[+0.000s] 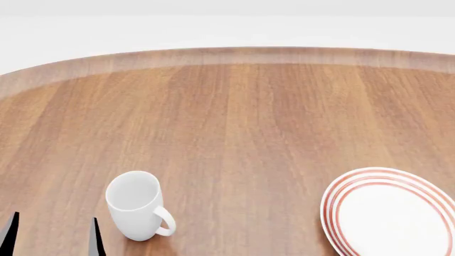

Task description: Pick up the red mug and put it on the plate

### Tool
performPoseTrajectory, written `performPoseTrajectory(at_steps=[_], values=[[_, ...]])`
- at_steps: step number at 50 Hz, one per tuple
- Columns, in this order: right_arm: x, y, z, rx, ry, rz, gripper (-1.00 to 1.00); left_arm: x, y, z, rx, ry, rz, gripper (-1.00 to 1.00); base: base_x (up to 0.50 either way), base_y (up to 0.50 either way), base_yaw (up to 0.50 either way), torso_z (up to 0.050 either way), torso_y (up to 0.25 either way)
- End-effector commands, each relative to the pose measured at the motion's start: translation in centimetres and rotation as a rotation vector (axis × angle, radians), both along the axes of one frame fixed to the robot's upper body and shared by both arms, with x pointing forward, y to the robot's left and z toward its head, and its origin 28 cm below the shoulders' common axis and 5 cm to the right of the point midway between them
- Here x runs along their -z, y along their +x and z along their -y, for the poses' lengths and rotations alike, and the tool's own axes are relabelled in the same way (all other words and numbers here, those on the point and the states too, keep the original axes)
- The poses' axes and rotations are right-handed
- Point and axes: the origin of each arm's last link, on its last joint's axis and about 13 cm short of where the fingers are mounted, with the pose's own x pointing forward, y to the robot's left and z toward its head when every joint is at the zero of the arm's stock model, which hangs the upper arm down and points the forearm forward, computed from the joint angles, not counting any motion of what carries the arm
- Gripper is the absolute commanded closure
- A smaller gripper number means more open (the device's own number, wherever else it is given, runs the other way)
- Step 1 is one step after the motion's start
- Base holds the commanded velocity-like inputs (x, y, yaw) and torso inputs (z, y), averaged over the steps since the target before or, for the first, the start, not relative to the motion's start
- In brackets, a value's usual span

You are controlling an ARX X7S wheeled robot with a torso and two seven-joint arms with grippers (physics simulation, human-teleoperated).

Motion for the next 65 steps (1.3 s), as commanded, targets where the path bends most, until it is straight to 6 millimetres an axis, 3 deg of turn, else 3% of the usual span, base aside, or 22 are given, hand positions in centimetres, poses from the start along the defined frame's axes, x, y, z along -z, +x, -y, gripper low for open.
performPoseTrajectory(at_steps=[1, 49, 50, 65], values=[[0.32, -0.08, -0.05, 0.003, -0.001, -0.007, -1.0, 0.0, 0.01, 0.0, 0.001, 0.0, 0.003, -1.0, 0.0, 0.0, 0.0, 0.0, 0.0], [0.52, 0.22, 0.14, 0.02, -0.007, -0.015, -1.0, -0.01, 0.02, 0.0, 0.004, 0.0, 0.012, -1.0, 0.0, 0.0, 0.0, 0.0, 0.0], [0.58, 0.26, 0.16, 0.02, -0.008, -0.015, 1.0, -0.01, 0.02, 0.0, 0.003, 0.0, 0.012, -1.0, 0.0, 0.0, 0.0, 0.0, 0.0], [0.76, 0.18, 0.13, 0.02, -0.01, -0.019, 1.0, -0.01, 0.02, 0.0, 0.003, -0.001, 0.013, -1.0, 0.0, 0.0, 0.0, 0.0, 0.0]])
